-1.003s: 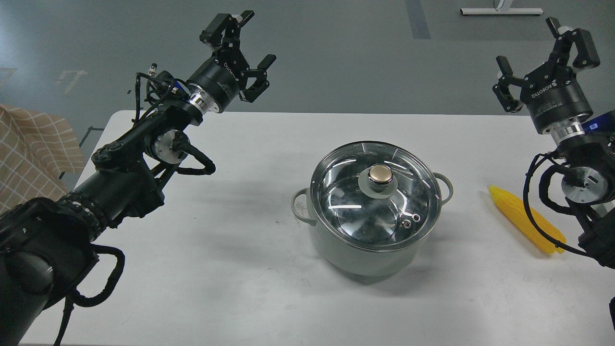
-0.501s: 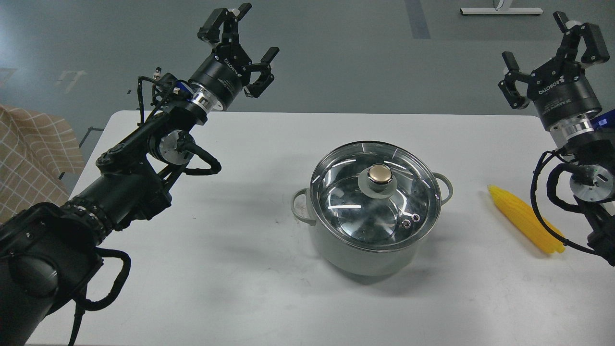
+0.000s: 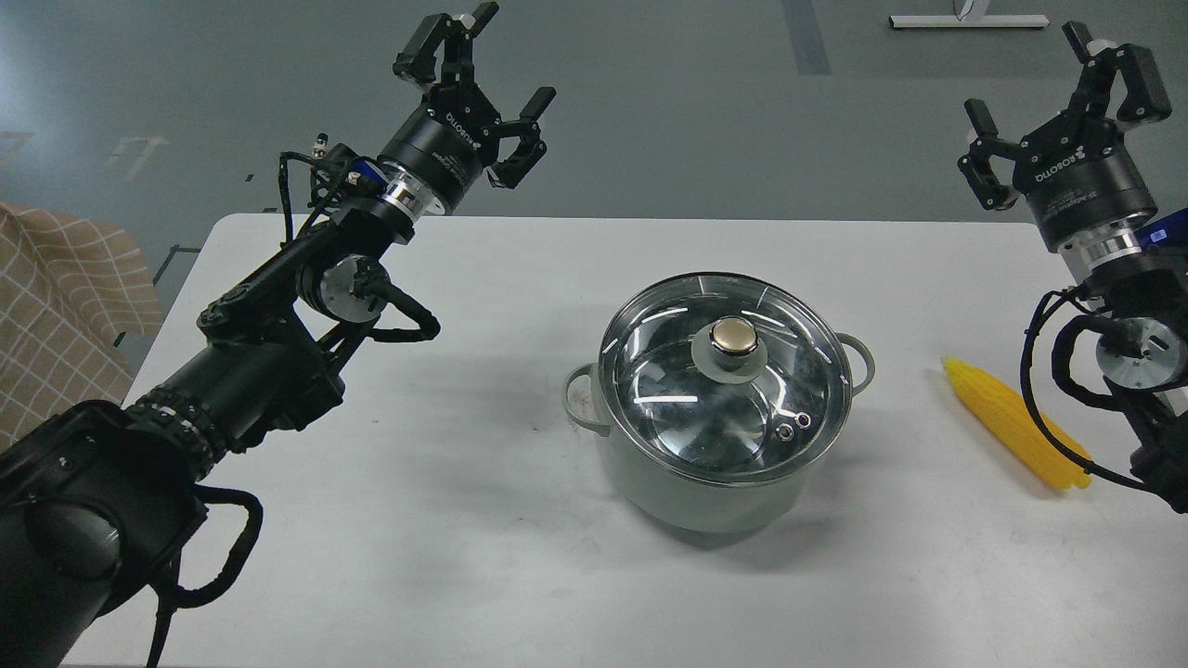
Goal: Open pot and put corn in
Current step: 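Reach the left gripper to the lid knob and grasp it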
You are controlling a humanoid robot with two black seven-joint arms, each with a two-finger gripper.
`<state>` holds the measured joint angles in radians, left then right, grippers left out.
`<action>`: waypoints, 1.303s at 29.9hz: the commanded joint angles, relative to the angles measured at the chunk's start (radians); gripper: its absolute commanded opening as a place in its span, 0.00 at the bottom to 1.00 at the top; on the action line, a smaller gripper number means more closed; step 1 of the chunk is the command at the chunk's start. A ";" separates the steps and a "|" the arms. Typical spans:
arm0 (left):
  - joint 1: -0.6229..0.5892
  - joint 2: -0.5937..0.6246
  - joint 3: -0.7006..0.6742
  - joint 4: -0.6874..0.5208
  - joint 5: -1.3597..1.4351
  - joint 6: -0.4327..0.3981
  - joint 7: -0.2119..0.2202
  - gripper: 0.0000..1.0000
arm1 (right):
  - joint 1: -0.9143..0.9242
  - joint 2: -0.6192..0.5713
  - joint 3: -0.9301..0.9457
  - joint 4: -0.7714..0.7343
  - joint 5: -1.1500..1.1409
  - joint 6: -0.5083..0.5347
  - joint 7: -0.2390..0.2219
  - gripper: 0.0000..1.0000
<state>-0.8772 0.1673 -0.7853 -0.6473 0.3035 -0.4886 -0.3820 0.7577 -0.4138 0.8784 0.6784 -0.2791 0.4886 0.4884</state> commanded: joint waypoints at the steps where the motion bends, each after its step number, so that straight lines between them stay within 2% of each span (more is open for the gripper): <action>1: -0.034 0.024 0.012 0.000 0.017 0.000 0.000 0.98 | 0.000 -0.003 -0.001 0.000 0.000 0.000 0.000 1.00; 6: -0.149 0.092 0.066 -0.041 0.175 0.000 -0.001 0.98 | -0.001 -0.003 -0.001 -0.005 -0.002 0.000 0.000 1.00; 9: -0.187 0.142 0.067 -0.171 0.337 0.000 -0.003 0.98 | -0.003 -0.003 -0.002 -0.010 -0.003 0.000 0.000 1.00; 11: -0.189 0.170 0.066 -0.315 0.495 0.000 -0.003 0.98 | -0.003 -0.005 -0.002 -0.011 -0.003 0.000 0.000 1.00; 13: -0.189 0.181 0.066 -0.388 0.583 0.001 -0.003 0.98 | -0.005 -0.005 -0.002 -0.011 -0.003 0.000 0.000 1.00; 17: -0.175 0.187 0.075 -0.589 0.935 0.056 -0.006 0.98 | -0.012 -0.020 -0.002 -0.007 -0.002 -0.018 0.000 1.00; 20: -0.172 0.173 0.084 -0.652 1.143 0.073 -0.008 0.98 | -0.021 -0.032 -0.002 -0.002 -0.002 -0.018 0.000 1.00; 23: -0.174 0.153 0.142 -0.657 1.418 0.132 -0.008 0.98 | -0.028 -0.034 -0.002 -0.002 -0.002 -0.018 0.000 1.00; 28: -0.178 0.113 0.268 -0.652 1.631 0.214 -0.017 0.98 | -0.026 -0.034 -0.002 0.000 -0.002 -0.018 0.000 1.00; 31: -0.174 0.109 0.345 -0.652 1.675 0.219 -0.015 0.98 | -0.028 -0.034 -0.002 0.001 -0.002 -0.018 0.000 1.00; 39: -0.138 0.086 0.394 -0.644 1.848 0.222 -0.014 0.98 | -0.040 -0.025 -0.004 0.004 -0.003 -0.018 0.000 1.00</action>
<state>-1.0286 0.2596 -0.4113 -1.2983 2.0832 -0.2696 -0.3970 0.7237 -0.4410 0.8744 0.6802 -0.2817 0.4710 0.4888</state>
